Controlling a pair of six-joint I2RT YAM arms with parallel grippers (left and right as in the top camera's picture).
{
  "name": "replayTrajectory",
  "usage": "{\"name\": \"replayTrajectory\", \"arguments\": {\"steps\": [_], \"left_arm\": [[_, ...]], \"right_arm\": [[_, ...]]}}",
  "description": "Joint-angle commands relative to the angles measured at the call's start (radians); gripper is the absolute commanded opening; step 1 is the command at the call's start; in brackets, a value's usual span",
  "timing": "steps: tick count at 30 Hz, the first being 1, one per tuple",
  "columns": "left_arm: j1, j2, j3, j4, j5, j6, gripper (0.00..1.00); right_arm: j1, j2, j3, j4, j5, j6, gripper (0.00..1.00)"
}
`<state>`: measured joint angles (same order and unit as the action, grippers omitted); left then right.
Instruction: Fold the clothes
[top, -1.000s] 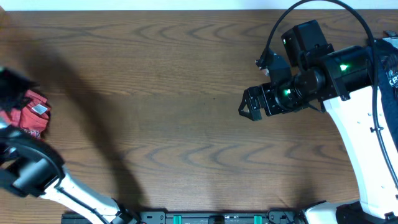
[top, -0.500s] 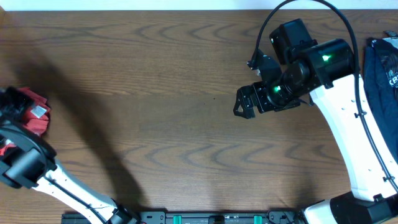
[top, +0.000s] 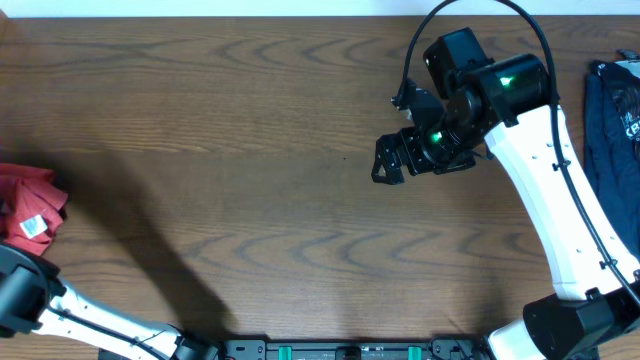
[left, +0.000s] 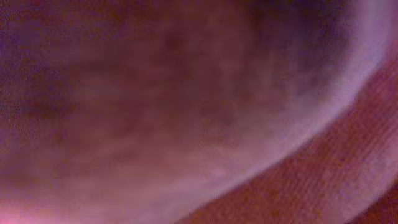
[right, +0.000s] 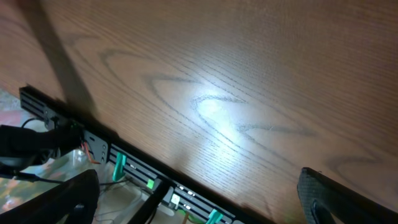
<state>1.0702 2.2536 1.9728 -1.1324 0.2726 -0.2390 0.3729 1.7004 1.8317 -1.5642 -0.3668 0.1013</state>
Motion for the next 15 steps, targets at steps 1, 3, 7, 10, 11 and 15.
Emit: {"name": "replayTrajectory", "arguments": {"steps": [1,3,7,10,11,15], "left_arm": [[0.006,0.002,0.013,0.006,0.035,-0.005,0.47],[0.005,0.002,0.013,0.013,0.065,-0.005,0.53],[0.007,0.002,0.013,0.041,0.082,0.006,0.54],[0.016,0.002,0.013,0.071,0.082,0.006,0.58],[0.019,0.002,0.013,0.078,0.082,0.005,0.58],[0.036,0.003,0.013,0.104,0.083,0.005,0.59]], "right_arm": [[0.014,0.004,0.005,0.005,-0.001,0.002,0.99],[0.015,0.004,0.005,0.003,-0.001,0.006,0.99],[0.014,0.004,0.005,-0.002,-0.001,0.018,0.99],[0.014,0.004,0.005,-0.002,-0.005,0.036,0.99],[0.014,0.004,0.005,-0.002,-0.005,0.037,0.99],[0.014,0.004,0.005,-0.002,-0.006,0.063,0.99]]}}
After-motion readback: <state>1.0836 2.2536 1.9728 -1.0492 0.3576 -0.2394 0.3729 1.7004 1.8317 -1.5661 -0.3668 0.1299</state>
